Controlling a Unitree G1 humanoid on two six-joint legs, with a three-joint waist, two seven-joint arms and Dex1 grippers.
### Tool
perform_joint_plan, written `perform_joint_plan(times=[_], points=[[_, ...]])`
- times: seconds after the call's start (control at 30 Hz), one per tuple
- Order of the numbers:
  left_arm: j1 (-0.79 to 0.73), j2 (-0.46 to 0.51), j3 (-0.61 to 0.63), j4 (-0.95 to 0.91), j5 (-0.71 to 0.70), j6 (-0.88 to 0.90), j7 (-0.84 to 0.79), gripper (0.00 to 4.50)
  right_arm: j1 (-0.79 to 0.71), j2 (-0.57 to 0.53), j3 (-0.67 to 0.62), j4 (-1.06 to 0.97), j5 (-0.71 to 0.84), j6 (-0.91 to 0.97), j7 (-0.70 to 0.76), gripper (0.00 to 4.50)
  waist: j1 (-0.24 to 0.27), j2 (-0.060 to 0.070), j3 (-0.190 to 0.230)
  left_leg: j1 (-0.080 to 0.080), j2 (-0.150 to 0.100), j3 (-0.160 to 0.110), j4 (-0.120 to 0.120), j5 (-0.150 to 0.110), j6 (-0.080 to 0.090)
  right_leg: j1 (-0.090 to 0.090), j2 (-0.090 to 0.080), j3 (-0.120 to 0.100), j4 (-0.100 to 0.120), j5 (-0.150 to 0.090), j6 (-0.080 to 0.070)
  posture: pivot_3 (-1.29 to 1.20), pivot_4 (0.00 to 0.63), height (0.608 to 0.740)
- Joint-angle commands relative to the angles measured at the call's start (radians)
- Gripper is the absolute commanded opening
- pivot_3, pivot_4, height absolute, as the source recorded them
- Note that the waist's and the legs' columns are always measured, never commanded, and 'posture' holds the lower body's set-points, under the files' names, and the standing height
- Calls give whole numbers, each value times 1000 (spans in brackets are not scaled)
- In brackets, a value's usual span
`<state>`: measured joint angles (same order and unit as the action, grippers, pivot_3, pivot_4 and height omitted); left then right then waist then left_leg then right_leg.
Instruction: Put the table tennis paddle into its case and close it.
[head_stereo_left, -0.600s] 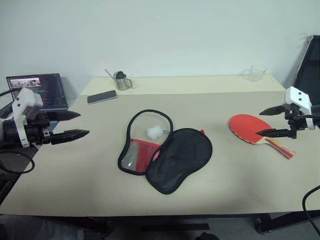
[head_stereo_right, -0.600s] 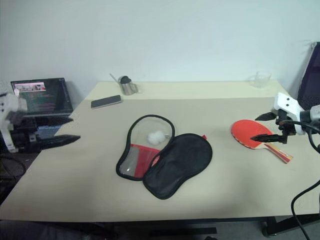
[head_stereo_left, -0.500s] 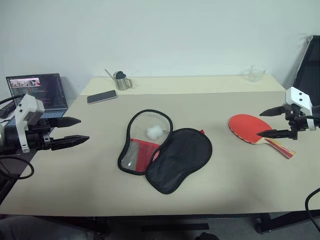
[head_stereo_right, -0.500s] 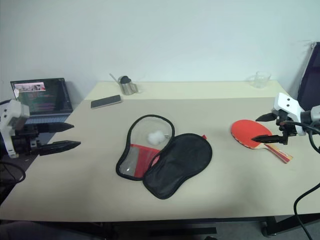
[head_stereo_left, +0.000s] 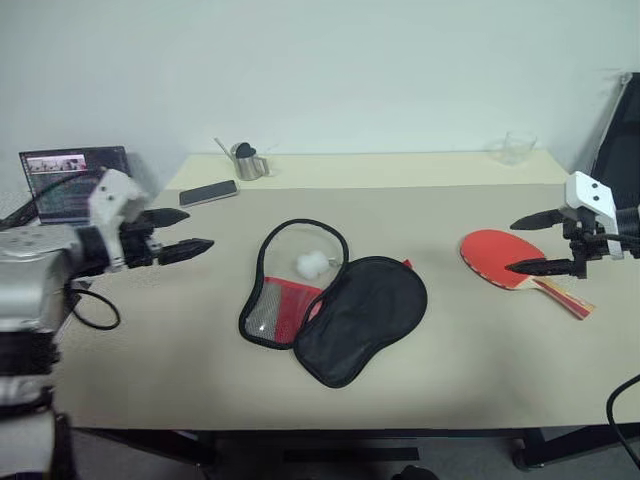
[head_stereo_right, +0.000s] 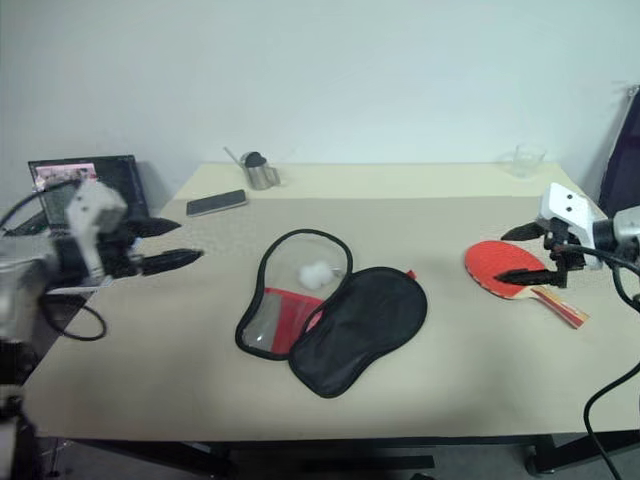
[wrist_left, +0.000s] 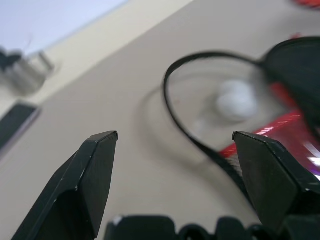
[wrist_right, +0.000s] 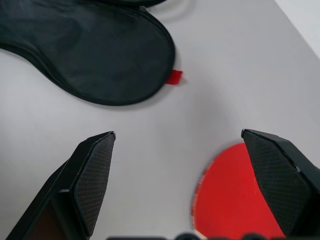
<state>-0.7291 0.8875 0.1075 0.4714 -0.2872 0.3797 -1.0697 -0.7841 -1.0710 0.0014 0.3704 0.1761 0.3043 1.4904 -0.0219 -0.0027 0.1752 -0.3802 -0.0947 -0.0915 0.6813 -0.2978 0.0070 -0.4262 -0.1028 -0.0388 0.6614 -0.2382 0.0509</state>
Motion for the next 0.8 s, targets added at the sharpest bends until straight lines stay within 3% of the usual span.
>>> perform_joint_plan(times=[0.03,0.17,0.37,0.8], points=[[-63,-68,-20,81,1,28,7,4053,58,-42,-78,-125,50,72,-33,4447,1,0,0,-1,0,0,0,0,0,-1,0,0,0,0,0,0,150,740],[-127,-159,-65,173,4,113,-11,4053,122,-87,-116,-200,77,123,-40,4447,2,-1,0,-2,0,0,0,0,0,-1,0,0,0,0,0,0,150,740],[-182,-242,-85,329,64,151,89,4053,224,-151,-184,-251,97,158,-74,4447,-6,-2,0,0,1,2,0,0,0,-1,0,1,1,0,0,0,150,740],[-130,-372,-96,296,70,234,140,4053,295,-199,-231,-291,126,182,-119,4447,1,-3,1,0,0,2,2,0,0,0,-1,1,2,0,0,0,150,740]])
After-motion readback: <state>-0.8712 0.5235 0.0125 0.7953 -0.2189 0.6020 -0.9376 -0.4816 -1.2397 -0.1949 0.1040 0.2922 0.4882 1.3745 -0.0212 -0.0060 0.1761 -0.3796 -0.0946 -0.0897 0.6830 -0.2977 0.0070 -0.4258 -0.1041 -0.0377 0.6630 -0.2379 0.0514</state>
